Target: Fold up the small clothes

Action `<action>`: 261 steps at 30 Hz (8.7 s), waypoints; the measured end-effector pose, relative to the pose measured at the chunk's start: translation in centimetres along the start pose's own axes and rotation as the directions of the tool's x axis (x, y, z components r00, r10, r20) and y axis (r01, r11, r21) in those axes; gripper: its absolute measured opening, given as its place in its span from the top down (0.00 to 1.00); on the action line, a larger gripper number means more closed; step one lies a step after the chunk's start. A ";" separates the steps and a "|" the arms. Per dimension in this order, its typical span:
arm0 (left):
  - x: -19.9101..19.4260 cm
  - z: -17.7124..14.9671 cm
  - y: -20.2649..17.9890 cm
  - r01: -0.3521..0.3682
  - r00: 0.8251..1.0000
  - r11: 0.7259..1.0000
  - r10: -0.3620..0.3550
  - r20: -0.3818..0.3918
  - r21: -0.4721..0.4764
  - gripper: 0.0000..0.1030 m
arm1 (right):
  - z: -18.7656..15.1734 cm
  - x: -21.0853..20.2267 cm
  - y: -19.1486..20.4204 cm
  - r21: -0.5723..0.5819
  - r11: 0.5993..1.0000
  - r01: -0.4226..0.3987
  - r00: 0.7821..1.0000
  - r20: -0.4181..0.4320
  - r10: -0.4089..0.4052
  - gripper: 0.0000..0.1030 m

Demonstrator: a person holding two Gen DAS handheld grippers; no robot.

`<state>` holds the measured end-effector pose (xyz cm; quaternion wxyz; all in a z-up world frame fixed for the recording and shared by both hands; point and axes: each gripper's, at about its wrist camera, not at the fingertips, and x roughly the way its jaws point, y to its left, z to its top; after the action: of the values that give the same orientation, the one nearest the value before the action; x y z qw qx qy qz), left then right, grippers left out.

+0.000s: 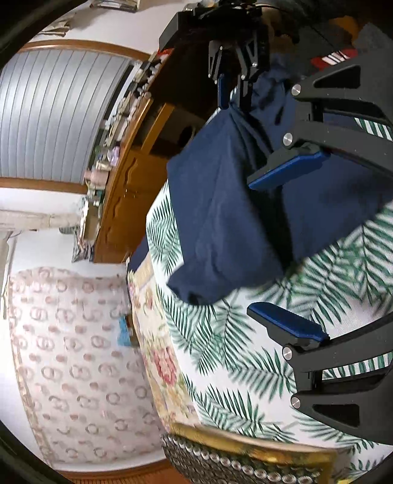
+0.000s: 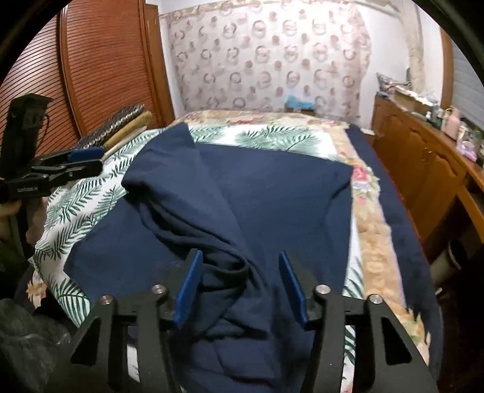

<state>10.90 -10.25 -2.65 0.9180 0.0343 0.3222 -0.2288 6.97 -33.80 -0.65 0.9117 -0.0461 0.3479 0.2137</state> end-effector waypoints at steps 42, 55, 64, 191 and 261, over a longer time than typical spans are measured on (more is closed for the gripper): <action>0.9 -3.1 2.7 -0.058 0.998 0.996 0.056 -0.024 -0.075 0.25 | -2.0 -3.5 0.0 -0.034 0.995 0.097 0.994 0.049 -0.095 0.81; 0.1 -3.3 3.3 -0.077 0.997 0.994 0.076 -0.010 -0.081 0.25 | 1.7 -1.4 2.2 -0.104 0.993 0.051 0.995 0.093 -0.042 0.44; -0.7 -3.9 4.7 -0.098 0.995 0.989 0.098 -0.003 -0.109 0.25 | 5.0 4.7 4.2 -0.171 0.984 -0.049 0.999 0.000 0.049 0.44; 0.1 -7.6 -1.8 0.046 0.986 0.999 -0.048 -0.162 -0.019 0.25 | -5.4 -8.0 -1.4 -0.124 0.989 0.078 0.976 -0.192 -0.101 0.94; 0.8 4.9 -0.4 0.123 0.992 0.992 -0.123 0.011 0.008 0.94 | -1.2 -10.7 -8.5 0.098 0.995 0.023 0.982 0.187 -0.041 0.94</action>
<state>14.08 -11.96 0.72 0.9038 0.0166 0.3177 -0.2864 2.70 -45.59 4.89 0.9450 0.0125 0.2692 0.1853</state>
